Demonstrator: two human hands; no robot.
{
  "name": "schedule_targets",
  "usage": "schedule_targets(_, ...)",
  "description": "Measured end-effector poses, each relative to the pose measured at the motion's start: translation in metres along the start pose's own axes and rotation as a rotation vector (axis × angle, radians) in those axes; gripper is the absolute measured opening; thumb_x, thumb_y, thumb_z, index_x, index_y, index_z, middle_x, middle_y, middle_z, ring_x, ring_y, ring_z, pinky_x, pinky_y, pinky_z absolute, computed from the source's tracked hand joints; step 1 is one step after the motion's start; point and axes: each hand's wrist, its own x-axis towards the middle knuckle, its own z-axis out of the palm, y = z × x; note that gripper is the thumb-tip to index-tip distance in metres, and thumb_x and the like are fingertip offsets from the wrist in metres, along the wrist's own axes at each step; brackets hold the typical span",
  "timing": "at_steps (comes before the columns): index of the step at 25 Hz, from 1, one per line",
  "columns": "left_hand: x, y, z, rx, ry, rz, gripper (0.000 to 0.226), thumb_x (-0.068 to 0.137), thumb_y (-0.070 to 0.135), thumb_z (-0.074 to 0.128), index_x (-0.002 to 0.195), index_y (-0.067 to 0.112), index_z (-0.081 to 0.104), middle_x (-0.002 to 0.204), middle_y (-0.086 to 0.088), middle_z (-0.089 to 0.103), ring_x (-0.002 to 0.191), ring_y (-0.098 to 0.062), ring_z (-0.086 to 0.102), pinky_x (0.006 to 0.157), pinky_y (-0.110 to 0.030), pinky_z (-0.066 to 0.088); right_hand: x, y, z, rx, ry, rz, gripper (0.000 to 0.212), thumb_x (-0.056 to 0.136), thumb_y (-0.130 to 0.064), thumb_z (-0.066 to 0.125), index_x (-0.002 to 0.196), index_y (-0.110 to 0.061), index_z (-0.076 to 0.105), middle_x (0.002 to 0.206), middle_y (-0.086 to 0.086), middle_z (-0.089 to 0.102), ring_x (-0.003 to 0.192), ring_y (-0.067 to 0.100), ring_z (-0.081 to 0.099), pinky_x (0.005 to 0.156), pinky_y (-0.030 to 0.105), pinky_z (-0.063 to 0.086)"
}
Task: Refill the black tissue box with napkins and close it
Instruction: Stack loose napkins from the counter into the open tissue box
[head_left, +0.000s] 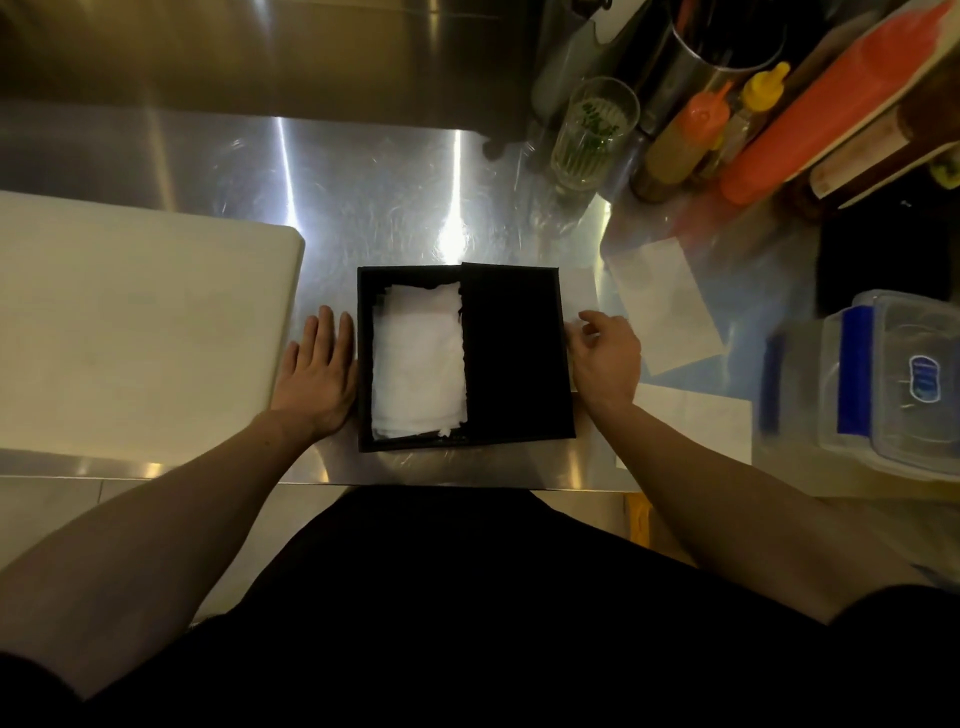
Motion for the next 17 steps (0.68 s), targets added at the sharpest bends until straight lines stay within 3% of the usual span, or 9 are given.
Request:
schedule_targets(2,0.000,0.001,-0.001,0.013,-0.011,-0.010,0.077,0.087,0.045,0.007,0.152,0.008,-0.006,0.161,-0.018,-0.007,0.148,-0.037,-0.003,0.116,-0.054,0.012,0.000,0.000,0.002,-0.025,-0.003,-0.005,0.035,0.096,-0.038,0.053,0.119,-0.014,0.063,0.109,0.010,0.062,0.095,0.024,0.062,0.086,0.035,0.047)
schedule_targets(10,0.000,0.004,-0.002,0.031,-0.035,-0.026,0.077,0.088,0.041,0.019,0.153,0.009,-0.007,0.161,-0.018,-0.008,0.149,-0.036,-0.004,0.116,-0.053,0.011,0.002,0.000,0.003,-0.138,0.046,0.012,0.028,0.095,-0.042,0.053,0.112,-0.021,0.064,0.111,0.003,0.059,0.096,0.021,0.059,0.079,0.030,0.034)
schedule_targets(17,0.000,0.004,-0.001,0.028,-0.032,-0.030,0.070,0.096,0.036,0.023,0.152,0.009,-0.008,0.161,-0.017,-0.009,0.149,-0.036,-0.004,0.117,-0.054,0.011,0.002,0.009,-0.003,-0.131,0.077,0.015,0.021,0.096,-0.035,0.053,0.104,-0.023,0.068,0.103,0.002,0.065,0.091,0.021,0.062,0.073,0.029,0.039)
